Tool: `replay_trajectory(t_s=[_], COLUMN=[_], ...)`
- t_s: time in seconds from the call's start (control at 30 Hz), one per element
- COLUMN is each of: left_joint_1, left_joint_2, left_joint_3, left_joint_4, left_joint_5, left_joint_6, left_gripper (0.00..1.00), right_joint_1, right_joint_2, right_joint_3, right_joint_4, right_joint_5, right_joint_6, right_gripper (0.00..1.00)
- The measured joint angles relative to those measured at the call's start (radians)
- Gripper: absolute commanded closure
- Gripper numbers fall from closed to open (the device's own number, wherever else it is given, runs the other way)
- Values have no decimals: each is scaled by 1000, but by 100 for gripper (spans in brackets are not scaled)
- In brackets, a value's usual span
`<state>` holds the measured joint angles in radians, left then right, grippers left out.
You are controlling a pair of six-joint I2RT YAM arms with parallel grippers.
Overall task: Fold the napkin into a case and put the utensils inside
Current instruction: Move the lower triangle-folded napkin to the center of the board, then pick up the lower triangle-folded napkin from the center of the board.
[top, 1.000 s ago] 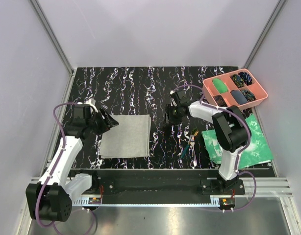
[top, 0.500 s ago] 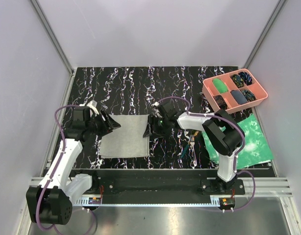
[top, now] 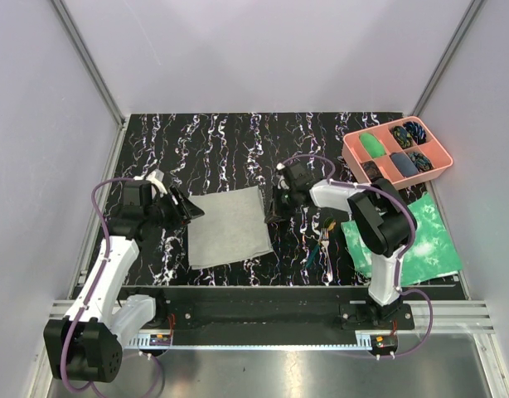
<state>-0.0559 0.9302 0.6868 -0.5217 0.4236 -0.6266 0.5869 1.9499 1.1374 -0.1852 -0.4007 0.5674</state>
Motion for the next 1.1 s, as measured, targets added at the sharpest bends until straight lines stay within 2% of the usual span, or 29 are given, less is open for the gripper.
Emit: replay_trajectory(t_s=[0.07, 0.1, 0.13, 0.2, 0.27, 0.3, 0.37, 0.47, 0.53, 0.63, 0.8, 1.1], left_joint_1=[0, 1, 1, 2, 7, 11, 25, 44, 48, 50, 50, 50], left_joint_2=[0, 0, 0, 0, 0, 0, -9, -48, -79, -137, -196, -249], left_joint_3=[0, 0, 0, 0, 0, 0, 0, 8, 22, 54, 118, 164], left_joint_4=[0, 0, 0, 0, -1, -2, -16, -75, -119, -187, -266, -342], left_joint_5=[0, 0, 0, 0, -1, -4, -33, -149, -235, -381, -518, -631], left_joint_6=[0, 0, 0, 0, -2, -3, -18, -65, -101, -153, -175, -154], left_gripper=[39, 39, 39, 38, 38, 38, 37, 36, 35, 34, 33, 30], right_joint_1=[-33, -45, -63, -81, -89, -87, -76, -6, 65, 208, 381, 450], right_joint_2=[0, 0, 0, -2, -11, -18, -34, -41, -34, 24, 200, 422], right_joint_3=[21, 32, 55, 94, 128, 137, 165, 248, 328, 517, 784, 975], right_joint_4=[-47, -66, -112, -183, -246, -267, -340, -441, -490, -519, -522, -626], right_joint_5=[19, 31, 53, 125, 227, 271, 369, 512, 549, 548, 505, 489], right_joint_6=[-45, -68, -102, -157, -200, -209, -226, -220, -209, -176, -145, -124], right_gripper=[100, 94, 78, 60, 55, 47, 39, 31, 26, 24, 25, 37])
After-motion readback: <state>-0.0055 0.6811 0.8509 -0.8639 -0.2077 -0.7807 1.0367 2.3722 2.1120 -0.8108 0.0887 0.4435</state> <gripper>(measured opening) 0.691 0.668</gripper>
